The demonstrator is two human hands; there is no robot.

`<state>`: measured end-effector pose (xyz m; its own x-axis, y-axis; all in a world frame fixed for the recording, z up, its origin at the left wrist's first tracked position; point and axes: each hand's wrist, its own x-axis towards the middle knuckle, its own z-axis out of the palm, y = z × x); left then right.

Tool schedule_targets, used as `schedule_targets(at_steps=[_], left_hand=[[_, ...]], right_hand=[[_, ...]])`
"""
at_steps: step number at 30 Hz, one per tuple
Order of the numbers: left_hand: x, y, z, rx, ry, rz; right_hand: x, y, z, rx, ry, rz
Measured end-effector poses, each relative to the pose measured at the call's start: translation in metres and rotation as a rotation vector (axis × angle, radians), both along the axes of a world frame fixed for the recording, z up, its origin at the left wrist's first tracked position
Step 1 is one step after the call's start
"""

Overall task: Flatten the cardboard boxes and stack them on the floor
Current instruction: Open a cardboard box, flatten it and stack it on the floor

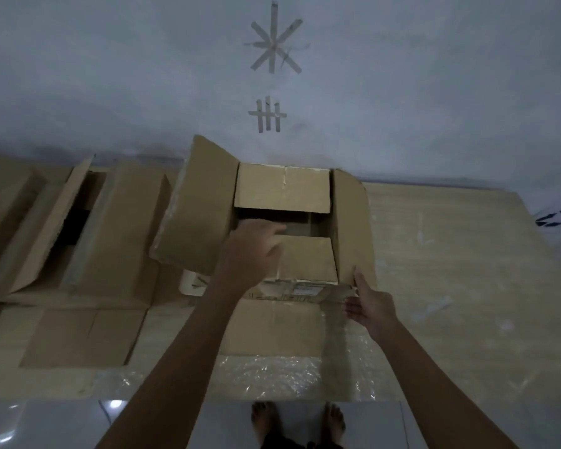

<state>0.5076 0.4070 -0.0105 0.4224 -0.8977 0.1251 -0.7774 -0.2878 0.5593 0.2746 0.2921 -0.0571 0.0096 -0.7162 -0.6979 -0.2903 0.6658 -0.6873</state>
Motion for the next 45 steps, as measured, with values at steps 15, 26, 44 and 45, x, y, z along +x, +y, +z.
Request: schedule_targets(at_steps=[15,26,44,45], left_hand=[[-0.012,-0.057,-0.024,0.05,-0.142,-0.069],[-0.066,-0.005,0.014,-0.362,-0.514,0.13],[-0.087,0.056,0.027,-0.336,-0.564,0.282],[-0.083,0.059,0.028,-0.319,-0.563,0.3]], right_hand=[[-0.017,-0.076,0.086,-0.616,0.799,0.702],[0.149,-0.141,0.074,-0.996,0.516,1.524],[0.182,-0.173,0.103,-1.15,0.391,1.687],[0.18,-0.176,0.111,-1.147,0.396,1.688]])
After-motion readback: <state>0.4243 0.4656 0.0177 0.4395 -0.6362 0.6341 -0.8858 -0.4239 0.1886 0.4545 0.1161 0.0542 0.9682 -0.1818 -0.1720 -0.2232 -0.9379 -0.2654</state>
